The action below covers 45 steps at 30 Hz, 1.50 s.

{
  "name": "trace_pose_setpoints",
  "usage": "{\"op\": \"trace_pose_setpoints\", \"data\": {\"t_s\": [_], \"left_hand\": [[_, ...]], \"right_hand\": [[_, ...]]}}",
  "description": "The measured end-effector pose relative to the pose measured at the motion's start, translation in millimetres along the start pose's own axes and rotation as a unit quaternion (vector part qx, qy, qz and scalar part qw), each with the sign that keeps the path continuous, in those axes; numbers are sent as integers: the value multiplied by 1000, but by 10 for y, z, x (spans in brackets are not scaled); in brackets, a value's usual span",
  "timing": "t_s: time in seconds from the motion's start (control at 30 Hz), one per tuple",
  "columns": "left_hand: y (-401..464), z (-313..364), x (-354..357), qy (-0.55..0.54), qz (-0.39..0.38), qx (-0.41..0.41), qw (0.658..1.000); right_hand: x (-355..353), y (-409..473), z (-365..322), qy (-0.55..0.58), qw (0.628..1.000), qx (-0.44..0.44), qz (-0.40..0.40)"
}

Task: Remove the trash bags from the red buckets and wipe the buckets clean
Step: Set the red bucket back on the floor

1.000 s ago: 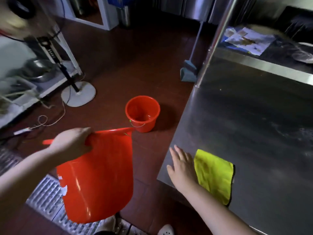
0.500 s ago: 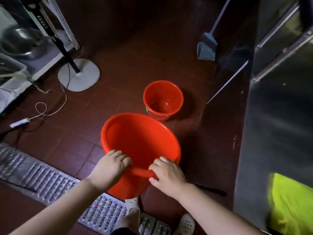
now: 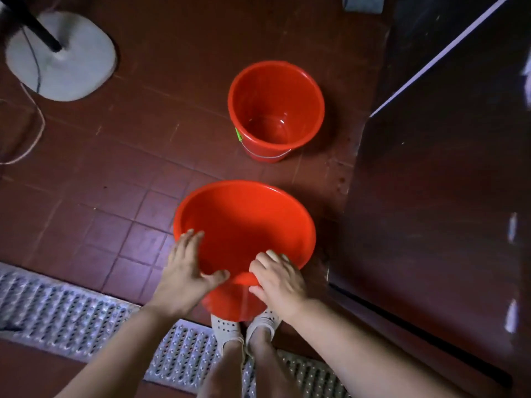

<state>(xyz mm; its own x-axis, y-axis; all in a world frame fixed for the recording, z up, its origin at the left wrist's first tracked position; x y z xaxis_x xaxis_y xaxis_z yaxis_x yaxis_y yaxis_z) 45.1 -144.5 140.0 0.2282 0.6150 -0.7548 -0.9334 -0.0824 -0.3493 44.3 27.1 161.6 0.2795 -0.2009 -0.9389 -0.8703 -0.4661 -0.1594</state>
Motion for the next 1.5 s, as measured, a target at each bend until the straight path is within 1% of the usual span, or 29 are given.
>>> {"op": "trace_pose_setpoints", "data": {"t_s": [0.03, 0.1, 0.17, 0.23, 0.3, 0.5, 0.57, 0.63, 0.7, 0.8, 0.93, 1.07, 1.2, 1.3, 1.4, 1.43, 1.5], "left_hand": [[63, -122, 181, -60, 3, -73, 995], [171, -331, 534, -150, 48, -201, 967], [243, -503, 873, -168, 76, -315, 931], [306, -612, 1169, -155, 83, -369, 913], [368, -670, 1367, -158, 101, -387, 903], [391, -589, 1833, -299, 154, -343, 877], [429, -546, 2003, -342, 147, -320, 871], [490, -524, 2176, -359, 126, -298, 875], [543, -555, 2327, -351, 109, -283, 886], [590, -623, 2497, -326, 85, -268, 902], [709, -640, 2624, -318, 37, -262, 911], [804, -592, 2655, -305, 5, -250, 919], [860, -415, 2643, -310, -35, -249, 917], [979, -321, 2617, -261, -71, -238, 933], [1035, -239, 2508, -204, -112, -253, 939], [1053, -202, 2420, -189, -112, -258, 941], [1131, -100, 2178, -156, -100, -253, 950]], "right_hand": [[150, 39, 86, 0, 1000, 3, -4], [437, 80, 229, 5, 1000, 3, -13], [680, 91, 326, -1, 1000, -6, -19], [864, 78, 421, -5, 1000, -14, -17], [1012, 27, 541, -6, 1000, -11, -11], [1502, -269, 817, -8, 999, 24, -27], [1673, -333, 926, -6, 998, 51, -33], [1808, -363, 1059, 6, 995, 94, -34], [1955, -387, 1136, 25, 991, 123, -36], [2167, -406, 1167, 49, 988, 144, -37], [2335, -384, 1284, 82, 979, 186, -34], [2420, -393, 1375, 120, 976, 180, -31], [2370, -413, 1520, 113, 975, 185, -50], [2339, -400, 1647, 108, 970, 187, -112], [2219, -336, 1726, 111, 964, 185, -158], [2146, -304, 1763, 113, 962, 191, -158], [1924, -211, 1856, 119, 961, 213, -131]]}}
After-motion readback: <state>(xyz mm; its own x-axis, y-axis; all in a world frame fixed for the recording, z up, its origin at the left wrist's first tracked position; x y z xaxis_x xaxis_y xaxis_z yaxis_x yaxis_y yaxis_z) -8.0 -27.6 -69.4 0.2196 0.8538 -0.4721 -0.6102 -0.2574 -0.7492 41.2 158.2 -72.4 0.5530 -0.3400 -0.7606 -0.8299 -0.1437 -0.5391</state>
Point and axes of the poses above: each hand's wrist, its own y-axis towards the middle knuckle, its own x-axis out of the palm, z = x × y, the point moved 5 cm from there along y, towards the middle knuckle, and after that the axes turned 11 degrees about z, right-handed, at the moved point
